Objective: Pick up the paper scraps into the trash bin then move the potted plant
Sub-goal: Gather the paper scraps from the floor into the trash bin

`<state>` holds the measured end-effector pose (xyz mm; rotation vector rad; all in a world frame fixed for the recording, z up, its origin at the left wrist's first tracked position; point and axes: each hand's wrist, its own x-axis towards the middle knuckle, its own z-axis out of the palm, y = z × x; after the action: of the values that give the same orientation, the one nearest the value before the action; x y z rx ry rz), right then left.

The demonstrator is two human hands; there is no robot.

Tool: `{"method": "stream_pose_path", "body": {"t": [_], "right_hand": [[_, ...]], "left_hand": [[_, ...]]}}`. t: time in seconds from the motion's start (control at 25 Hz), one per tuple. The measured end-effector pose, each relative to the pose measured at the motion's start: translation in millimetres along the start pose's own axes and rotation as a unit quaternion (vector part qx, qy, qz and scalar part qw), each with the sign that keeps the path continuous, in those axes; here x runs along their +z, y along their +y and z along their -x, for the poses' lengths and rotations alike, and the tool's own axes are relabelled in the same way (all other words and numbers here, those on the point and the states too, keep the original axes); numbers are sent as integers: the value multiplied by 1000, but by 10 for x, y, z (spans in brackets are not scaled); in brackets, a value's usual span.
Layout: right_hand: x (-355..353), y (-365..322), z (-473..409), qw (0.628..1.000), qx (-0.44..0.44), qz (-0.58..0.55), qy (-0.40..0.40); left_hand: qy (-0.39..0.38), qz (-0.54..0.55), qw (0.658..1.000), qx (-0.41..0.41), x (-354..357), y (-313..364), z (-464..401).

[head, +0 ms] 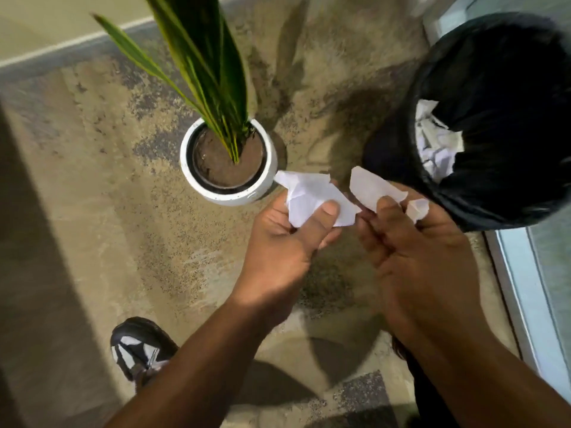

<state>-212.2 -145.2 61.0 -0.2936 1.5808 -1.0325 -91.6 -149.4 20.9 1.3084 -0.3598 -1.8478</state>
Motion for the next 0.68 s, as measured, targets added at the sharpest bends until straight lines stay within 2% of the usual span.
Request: {"method": "stream_pose_path", "body": {"t": [0.16,0.4,0.68], "right_hand": [[-219,-538,55,993,-5,-109,44],[-717,-817,-318,970,-1,-217,110],[-1118,-1065,-642,941,68,-319,95]], "left_hand": [[-1,97,995,-13,878,107,40],[51,55,996,-42,1764,-170,-274],[101,57,988,-98,2396,-327,-520]]}}
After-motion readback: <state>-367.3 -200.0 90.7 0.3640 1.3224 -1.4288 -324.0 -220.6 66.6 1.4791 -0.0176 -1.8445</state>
